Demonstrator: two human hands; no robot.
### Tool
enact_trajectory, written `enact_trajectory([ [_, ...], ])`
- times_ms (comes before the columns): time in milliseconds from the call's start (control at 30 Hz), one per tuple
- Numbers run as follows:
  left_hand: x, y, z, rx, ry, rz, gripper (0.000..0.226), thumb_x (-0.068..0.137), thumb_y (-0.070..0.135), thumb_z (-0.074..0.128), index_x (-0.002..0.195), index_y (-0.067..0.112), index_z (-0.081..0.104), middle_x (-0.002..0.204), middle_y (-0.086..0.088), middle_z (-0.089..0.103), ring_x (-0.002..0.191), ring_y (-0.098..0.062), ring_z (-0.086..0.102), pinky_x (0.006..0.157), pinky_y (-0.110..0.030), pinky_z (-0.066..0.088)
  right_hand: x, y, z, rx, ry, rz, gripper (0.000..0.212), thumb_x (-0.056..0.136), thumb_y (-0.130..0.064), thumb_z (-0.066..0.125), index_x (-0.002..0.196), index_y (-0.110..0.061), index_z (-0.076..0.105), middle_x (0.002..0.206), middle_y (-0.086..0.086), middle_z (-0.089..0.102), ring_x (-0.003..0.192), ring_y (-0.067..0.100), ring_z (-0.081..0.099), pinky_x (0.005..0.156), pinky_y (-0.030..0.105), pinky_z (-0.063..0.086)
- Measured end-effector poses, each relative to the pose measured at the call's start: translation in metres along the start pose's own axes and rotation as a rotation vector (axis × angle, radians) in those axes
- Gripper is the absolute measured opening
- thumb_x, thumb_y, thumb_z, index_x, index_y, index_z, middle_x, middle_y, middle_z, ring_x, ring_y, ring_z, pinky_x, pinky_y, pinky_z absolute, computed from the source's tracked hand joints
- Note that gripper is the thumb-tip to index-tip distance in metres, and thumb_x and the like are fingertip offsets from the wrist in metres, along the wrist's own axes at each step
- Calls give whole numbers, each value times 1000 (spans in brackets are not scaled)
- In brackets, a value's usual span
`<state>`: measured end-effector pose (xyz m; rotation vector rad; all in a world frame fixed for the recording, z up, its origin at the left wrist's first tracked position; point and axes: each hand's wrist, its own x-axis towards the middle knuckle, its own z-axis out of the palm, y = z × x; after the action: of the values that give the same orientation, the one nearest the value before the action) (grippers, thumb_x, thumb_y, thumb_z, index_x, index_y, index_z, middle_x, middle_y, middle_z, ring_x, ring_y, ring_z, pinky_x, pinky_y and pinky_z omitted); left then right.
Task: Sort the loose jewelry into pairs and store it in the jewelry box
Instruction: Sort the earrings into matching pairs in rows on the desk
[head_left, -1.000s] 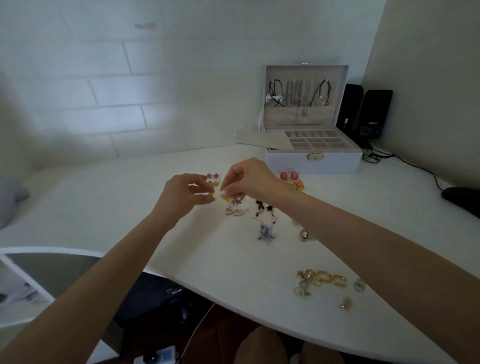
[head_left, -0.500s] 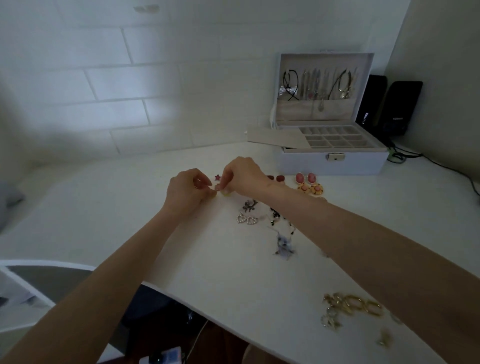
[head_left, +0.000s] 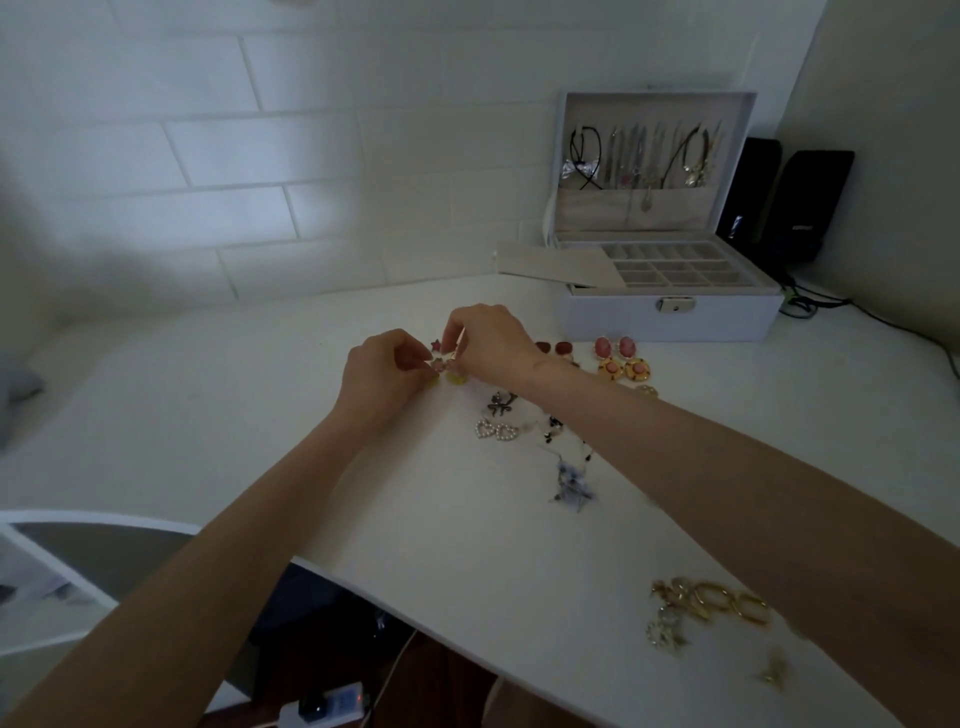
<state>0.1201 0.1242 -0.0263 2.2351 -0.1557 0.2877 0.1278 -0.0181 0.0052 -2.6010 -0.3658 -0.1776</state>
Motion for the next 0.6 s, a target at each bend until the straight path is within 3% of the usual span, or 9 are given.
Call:
enact_trajectory([
  [133, 0, 1, 0, -15, -1, -19, 19, 76, 10, 72, 93, 10, 65, 84, -2, 69, 79, -13, 63, 81, -30, 52, -5, 0, -5, -45, 4, 15, 16, 79, -9, 68, 93, -17, 67, 104, 0, 66, 101, 19, 59, 90, 35, 45],
  [333, -8, 1, -4, -24, -24, -43, 23, 79, 15, 72, 98, 9, 62, 102, -5, 64, 87, -22, 65, 83, -39, 53, -27, 6, -24, 43, 66, -1, 12, 81, -10, 64, 91, -16, 68, 95, 1, 66, 92, 18, 61, 88, 38, 48],
  [467, -16, 4, -4, -18, -22, -54, 20, 83, 11, 66, 101, 7, 61, 107, -7, 63, 91, -24, 64, 72, -32, 53, -48, 12, -38, 103, 80, -7, 8, 83, -13, 65, 90, -16, 68, 92, 1, 67, 89, 15, 62, 86, 37, 51],
  [600, -24, 9, -4, 41, -8, -46, 21, 85, 10, 63, 106, 7, 60, 116, -10, 59, 97, -25, 63, 83, -34, 49, -78, 17, -56, 158, 82, -15, 8, 84, -12, 64, 90, -15, 68, 91, 1, 68, 86, 14, 63, 85, 36, 52],
])
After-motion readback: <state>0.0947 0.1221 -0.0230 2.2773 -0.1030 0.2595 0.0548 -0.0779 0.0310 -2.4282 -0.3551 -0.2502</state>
